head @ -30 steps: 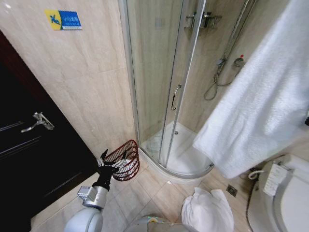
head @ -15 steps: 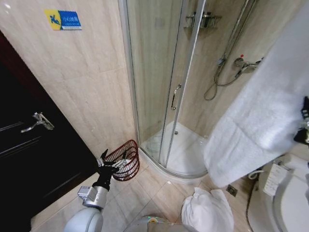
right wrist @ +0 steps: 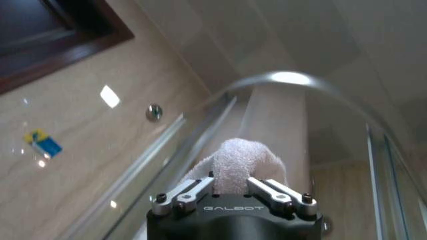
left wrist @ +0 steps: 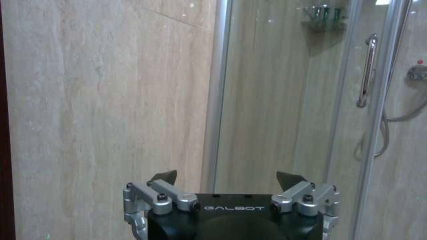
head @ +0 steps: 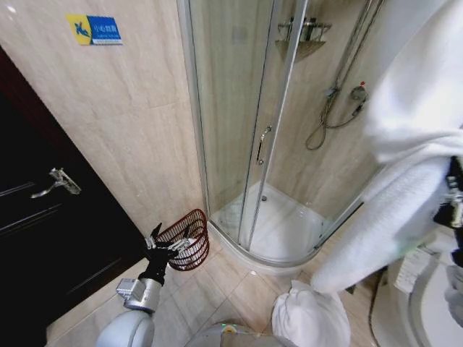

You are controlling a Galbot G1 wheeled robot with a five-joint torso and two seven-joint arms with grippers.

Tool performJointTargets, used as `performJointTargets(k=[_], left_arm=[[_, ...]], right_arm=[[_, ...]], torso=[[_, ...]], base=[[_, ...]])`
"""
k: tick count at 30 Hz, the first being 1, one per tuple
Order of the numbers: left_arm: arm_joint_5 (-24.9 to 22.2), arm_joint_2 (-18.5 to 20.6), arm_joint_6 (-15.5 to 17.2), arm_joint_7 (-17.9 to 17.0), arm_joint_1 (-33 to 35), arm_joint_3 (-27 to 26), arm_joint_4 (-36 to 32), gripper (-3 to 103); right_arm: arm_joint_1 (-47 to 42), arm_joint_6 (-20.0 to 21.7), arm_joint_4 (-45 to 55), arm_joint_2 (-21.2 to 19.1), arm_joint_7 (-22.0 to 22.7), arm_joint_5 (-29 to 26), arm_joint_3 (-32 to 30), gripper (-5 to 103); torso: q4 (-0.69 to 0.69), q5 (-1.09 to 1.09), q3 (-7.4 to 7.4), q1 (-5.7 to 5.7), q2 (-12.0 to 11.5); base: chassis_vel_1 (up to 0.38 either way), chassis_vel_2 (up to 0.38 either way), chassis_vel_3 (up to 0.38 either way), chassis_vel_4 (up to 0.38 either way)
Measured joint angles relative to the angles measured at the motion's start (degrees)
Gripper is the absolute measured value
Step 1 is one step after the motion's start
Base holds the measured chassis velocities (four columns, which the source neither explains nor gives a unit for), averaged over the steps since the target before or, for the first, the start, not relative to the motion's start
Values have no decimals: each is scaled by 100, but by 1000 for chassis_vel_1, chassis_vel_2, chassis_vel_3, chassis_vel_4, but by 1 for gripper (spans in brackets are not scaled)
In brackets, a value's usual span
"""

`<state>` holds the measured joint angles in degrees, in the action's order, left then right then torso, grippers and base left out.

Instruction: Discard the used towel into the hamper.

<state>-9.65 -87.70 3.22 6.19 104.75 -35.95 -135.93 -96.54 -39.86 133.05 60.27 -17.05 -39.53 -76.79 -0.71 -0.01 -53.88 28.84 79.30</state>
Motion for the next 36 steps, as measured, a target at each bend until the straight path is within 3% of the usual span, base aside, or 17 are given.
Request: performJointTargets(k=[22,31,36], left_arm=[[0,0,0,0,0,0,0,100],[0,0,0,0,0,0,0,100],[0,0,0,0,0,0,0,100]], right_arm=[[94,143,162,-15,307,54,-73,5],[-79,1023,208,170,913,-570,217,5],[-72,1951,220,148,1308,-951,267,5]], torso=[[0,1,0,0,1],[0,1,0,0,1],[-1,2,0,0,1]], base=[[0,0,0,0],[0,0,0,0],[0,0,0,0]])
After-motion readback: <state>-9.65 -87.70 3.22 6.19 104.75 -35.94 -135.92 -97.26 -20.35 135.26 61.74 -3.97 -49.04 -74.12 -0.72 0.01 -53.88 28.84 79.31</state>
